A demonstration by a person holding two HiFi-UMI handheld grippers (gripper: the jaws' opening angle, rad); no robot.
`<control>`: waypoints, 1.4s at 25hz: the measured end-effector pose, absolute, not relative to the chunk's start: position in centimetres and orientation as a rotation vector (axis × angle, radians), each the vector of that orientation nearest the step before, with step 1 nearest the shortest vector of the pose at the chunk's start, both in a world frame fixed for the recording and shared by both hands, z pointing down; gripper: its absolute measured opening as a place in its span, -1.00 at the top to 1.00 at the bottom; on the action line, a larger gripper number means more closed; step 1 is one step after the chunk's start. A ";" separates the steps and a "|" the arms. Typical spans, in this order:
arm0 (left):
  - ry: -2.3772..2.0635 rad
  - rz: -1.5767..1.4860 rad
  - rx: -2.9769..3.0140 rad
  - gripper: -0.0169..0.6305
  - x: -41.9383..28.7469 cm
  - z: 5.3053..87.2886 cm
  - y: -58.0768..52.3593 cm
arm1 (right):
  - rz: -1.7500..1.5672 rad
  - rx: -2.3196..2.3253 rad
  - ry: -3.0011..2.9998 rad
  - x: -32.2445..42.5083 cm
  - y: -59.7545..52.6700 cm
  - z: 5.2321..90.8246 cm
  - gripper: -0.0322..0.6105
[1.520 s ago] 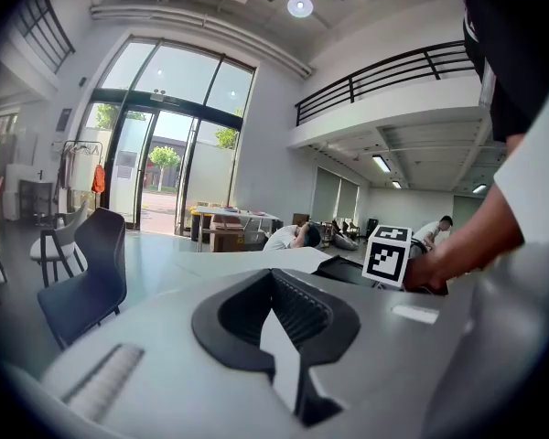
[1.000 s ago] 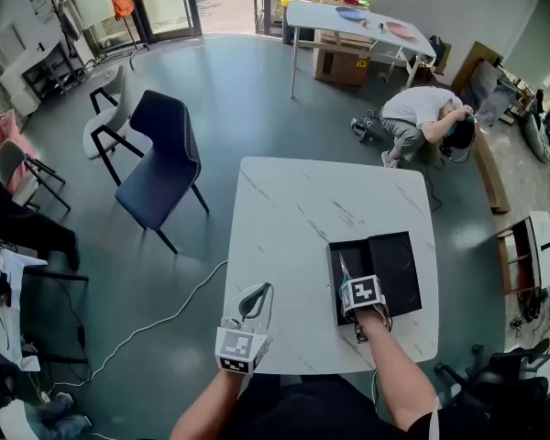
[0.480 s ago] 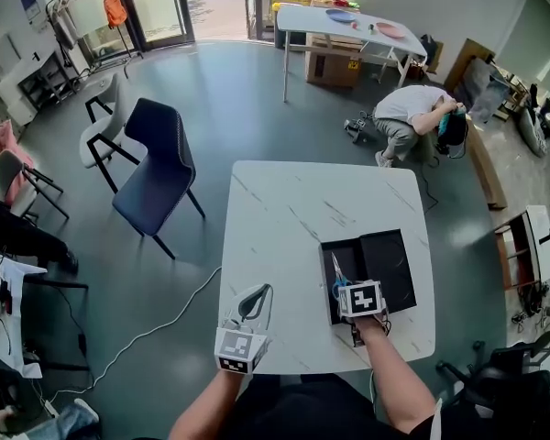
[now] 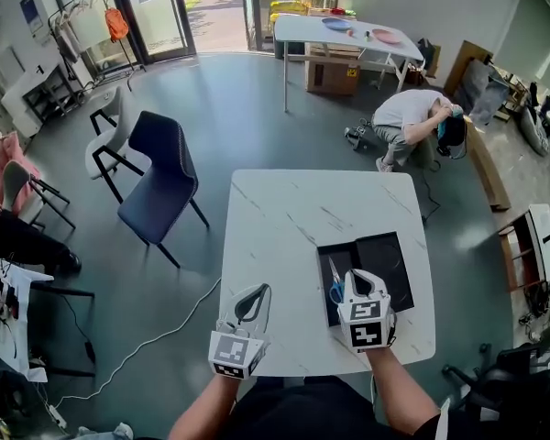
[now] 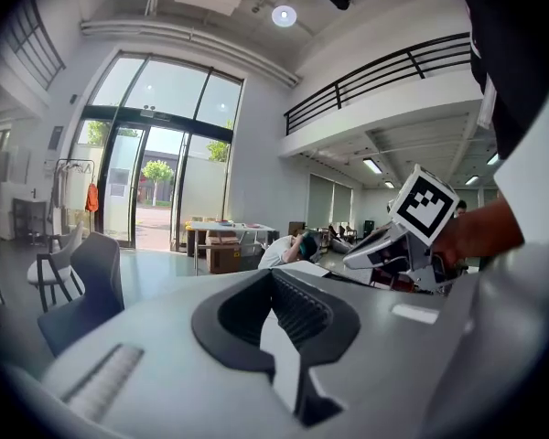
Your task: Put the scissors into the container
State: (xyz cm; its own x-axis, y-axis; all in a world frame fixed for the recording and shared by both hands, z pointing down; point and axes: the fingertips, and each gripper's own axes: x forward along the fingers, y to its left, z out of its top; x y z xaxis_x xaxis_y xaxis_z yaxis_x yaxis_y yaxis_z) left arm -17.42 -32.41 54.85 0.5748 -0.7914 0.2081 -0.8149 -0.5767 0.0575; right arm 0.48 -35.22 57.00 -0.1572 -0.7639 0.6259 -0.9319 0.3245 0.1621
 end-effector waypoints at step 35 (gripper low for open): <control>-1.384 0.161 2.709 0.92 -14.9 49.0 -33.0 | 0.009 1.730 -2.639 0.5 -31.9 42.3 0.89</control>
State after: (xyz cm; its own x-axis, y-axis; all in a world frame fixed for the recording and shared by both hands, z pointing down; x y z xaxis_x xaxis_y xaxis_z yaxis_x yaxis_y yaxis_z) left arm -14.92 -33.01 48.98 0.5828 -0.8010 0.1371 -0.8111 -0.5838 0.0368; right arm 0.45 -31.91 42.28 -0.3989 -0.9169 -0.0085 -0.9169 0.3990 -0.0123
